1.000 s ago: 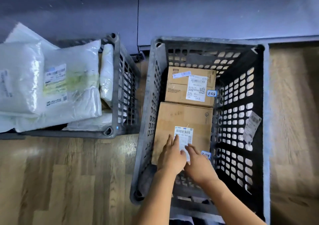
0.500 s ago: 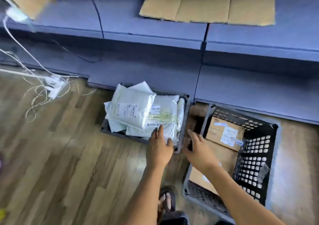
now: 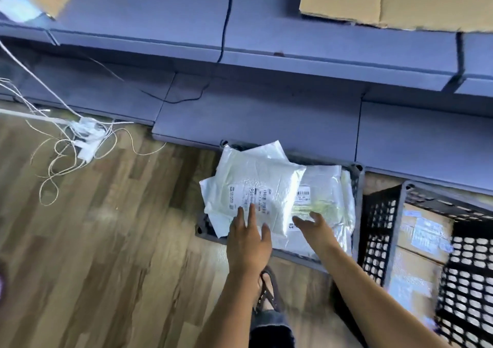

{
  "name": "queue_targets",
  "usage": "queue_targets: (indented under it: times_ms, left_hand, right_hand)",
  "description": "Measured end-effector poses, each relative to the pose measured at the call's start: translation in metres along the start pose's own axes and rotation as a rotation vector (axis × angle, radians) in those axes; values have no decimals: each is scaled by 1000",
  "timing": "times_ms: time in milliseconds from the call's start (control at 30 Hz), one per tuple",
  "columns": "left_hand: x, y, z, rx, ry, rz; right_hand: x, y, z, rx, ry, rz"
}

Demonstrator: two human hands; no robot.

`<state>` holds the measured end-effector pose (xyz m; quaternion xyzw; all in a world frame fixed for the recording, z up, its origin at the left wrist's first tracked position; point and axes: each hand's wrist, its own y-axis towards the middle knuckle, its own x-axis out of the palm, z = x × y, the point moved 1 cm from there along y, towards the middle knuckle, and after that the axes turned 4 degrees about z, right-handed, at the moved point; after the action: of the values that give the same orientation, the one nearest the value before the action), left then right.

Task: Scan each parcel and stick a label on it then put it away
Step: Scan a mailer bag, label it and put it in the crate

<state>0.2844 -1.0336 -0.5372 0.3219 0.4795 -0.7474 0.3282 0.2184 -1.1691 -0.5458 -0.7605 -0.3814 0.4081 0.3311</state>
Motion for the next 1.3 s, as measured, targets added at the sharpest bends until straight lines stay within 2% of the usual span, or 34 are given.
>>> queue_targets:
  times_ms: [167,333,467,667,767,900,1067,1200,1300]
  left_hand:
    - [7,35,-28,0,4,-4]
    - [18,53,-50,-58,-16,-95]
    - [14,61,-55,-72,-40,-102]
    - [-6,62,-52,-39,-48,-66]
    - [-36,54,-40,-20,-85,-50]
    - [-108,41,-13,74,-133,-29]
    - [-221,23,24,258,-225,96]
    - [-304,-3,48,218,-552,48]
    - [-354,-24,59,208,-637,61]
  right_hand:
    - [49,50,-10,126,124,43]
    - [83,75,-12,201,148,232]
    - [91,86,-7,269,148,224]
    - [55,59,-25,-3,122,170]
    - [14,22,-38,-56,73,167]
    - [-54,-42,-79,-156,37,113]
    - [-130,-131,-165,-394,-120,28]
    - [-179,-205,-236,-557,-208,-46]
    - [-205,-251,-267,-657,-254,-50]
